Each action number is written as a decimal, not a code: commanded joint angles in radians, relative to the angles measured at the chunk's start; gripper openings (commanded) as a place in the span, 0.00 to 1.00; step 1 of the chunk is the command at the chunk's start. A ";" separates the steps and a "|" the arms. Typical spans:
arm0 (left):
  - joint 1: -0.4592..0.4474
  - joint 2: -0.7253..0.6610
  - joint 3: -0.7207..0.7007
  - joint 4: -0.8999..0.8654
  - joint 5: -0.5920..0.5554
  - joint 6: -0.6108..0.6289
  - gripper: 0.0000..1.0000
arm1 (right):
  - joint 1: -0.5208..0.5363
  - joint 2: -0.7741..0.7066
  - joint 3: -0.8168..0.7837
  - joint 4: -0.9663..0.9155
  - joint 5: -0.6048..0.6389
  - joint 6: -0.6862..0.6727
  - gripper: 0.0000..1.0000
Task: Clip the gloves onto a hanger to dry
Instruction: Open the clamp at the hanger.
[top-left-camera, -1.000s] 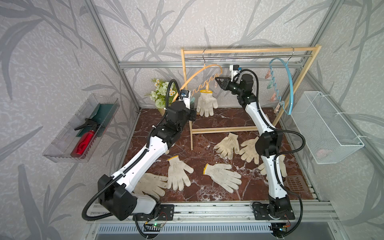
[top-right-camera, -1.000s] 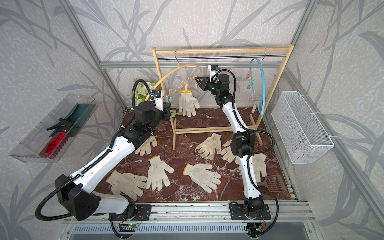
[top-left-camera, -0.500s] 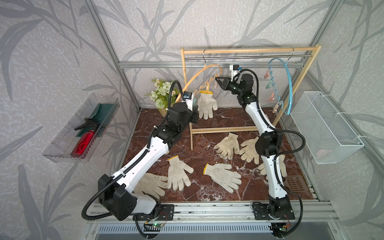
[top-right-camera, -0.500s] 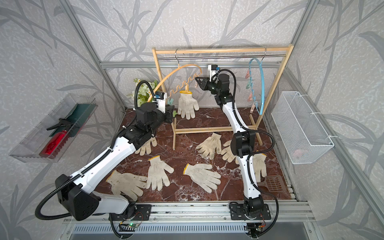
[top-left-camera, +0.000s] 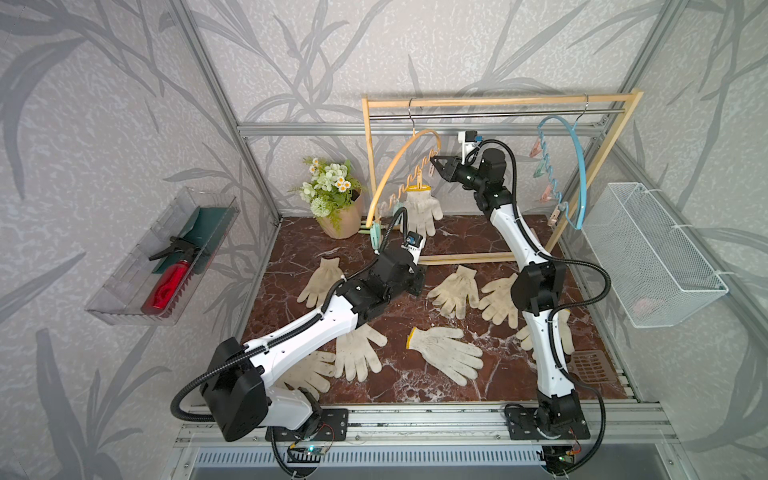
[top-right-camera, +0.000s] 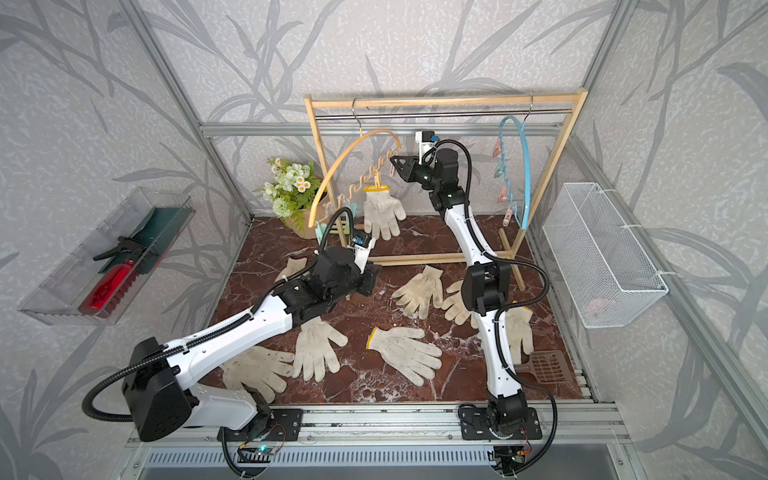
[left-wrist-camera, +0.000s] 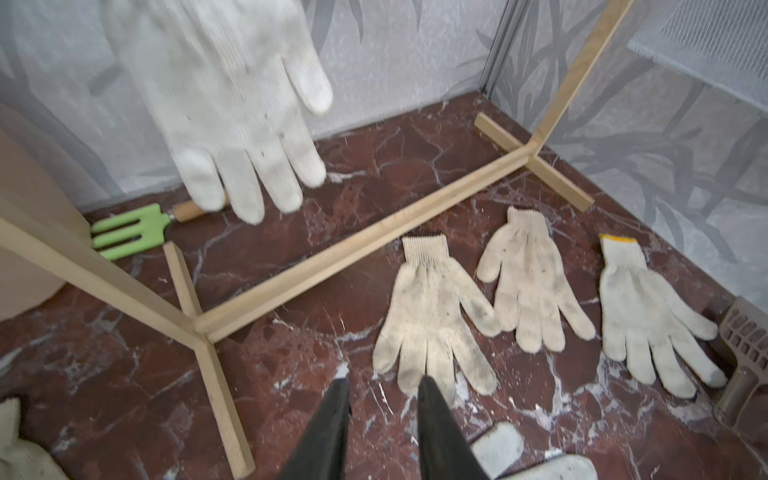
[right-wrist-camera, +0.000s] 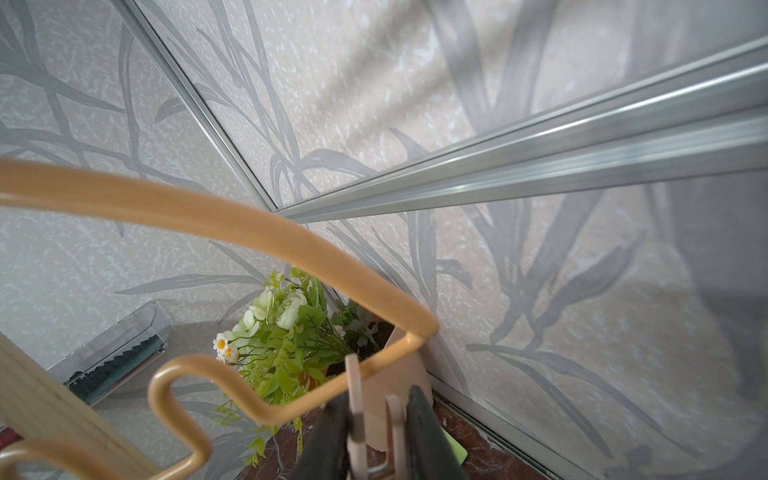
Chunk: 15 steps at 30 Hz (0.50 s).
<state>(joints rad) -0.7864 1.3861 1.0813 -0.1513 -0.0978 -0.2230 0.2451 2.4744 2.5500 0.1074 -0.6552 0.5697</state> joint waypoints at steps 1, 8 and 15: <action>-0.036 0.014 -0.053 -0.037 -0.026 -0.075 0.29 | 0.003 -0.073 -0.013 0.012 -0.011 -0.017 0.25; -0.080 0.066 -0.146 -0.143 0.019 -0.127 0.34 | 0.013 -0.091 -0.029 0.003 -0.016 -0.025 0.25; -0.119 0.146 -0.155 -0.235 0.075 -0.135 0.30 | 0.022 -0.115 -0.074 0.005 -0.013 -0.033 0.25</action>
<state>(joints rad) -0.8837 1.5093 0.9337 -0.3279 -0.0490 -0.3347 0.2604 2.4260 2.4950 0.0998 -0.6552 0.5491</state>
